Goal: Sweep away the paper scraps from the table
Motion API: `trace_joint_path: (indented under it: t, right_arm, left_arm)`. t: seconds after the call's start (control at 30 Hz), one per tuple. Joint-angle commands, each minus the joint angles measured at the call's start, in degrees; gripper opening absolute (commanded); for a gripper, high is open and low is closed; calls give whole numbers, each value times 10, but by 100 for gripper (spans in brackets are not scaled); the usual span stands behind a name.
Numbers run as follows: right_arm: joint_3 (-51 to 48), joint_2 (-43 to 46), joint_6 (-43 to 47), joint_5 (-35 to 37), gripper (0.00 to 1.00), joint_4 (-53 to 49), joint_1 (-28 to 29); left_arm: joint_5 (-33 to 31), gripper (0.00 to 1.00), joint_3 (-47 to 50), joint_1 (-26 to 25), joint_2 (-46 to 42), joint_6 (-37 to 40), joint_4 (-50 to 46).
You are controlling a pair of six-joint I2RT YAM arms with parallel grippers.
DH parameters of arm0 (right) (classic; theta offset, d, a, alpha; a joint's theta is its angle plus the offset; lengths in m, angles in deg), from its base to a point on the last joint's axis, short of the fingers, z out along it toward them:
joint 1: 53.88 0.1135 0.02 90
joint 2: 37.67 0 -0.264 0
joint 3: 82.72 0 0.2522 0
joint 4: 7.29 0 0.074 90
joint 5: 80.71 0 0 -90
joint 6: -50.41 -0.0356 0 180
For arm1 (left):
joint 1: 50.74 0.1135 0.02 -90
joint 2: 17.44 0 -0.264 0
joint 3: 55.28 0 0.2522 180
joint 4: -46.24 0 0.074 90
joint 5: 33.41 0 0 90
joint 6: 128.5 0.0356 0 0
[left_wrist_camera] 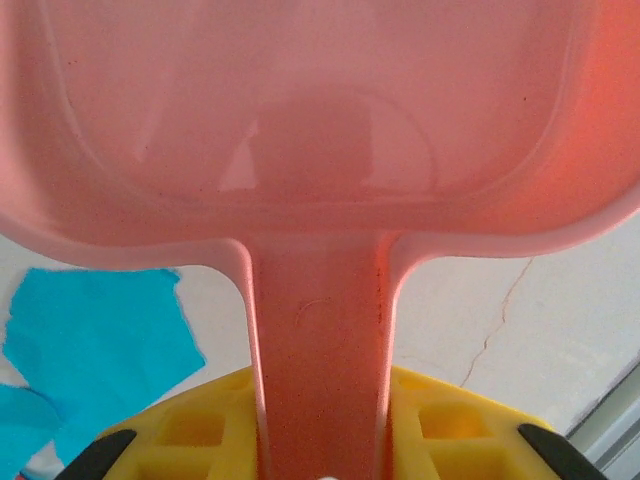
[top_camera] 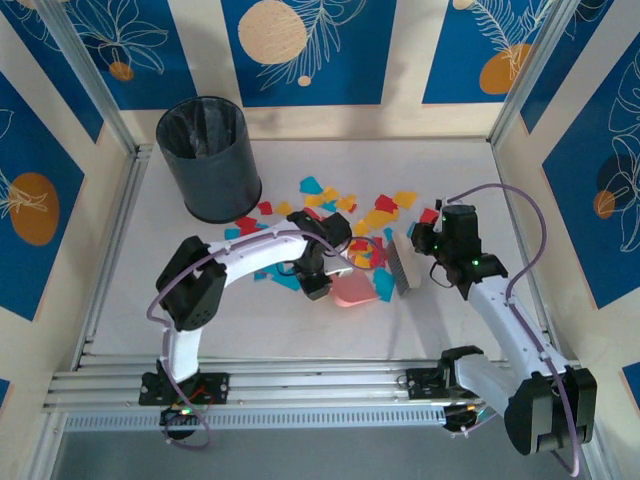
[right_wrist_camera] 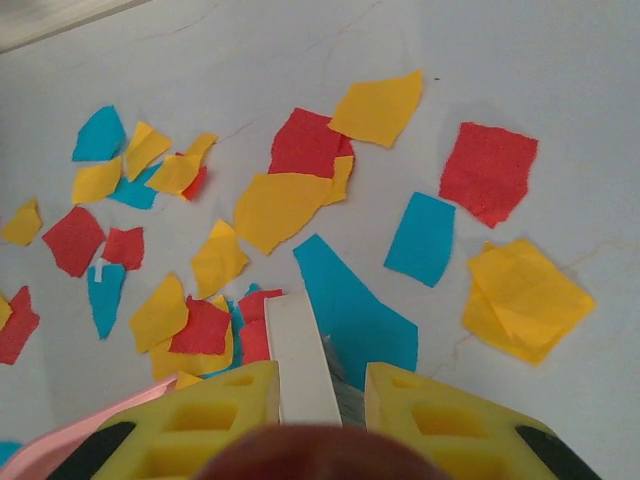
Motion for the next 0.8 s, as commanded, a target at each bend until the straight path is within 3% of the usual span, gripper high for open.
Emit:
trace_joint_path:
  t: [0.0, 0.27, 0.77]
  right_arm:
    - [7, -16, 7, -44, 0, -6, 7]
    - [41, -51, 28, -79, 0, -6, 28]
    - [94, -32, 43, -48, 0, -30, 85]
  left_arm:
    - [0, 0, -17, -8, 19, 10, -2]
    - [-18, 0, -27, -7, 29, 3, 22]
    - [-43, 0, -3, -5, 2, -2, 34]
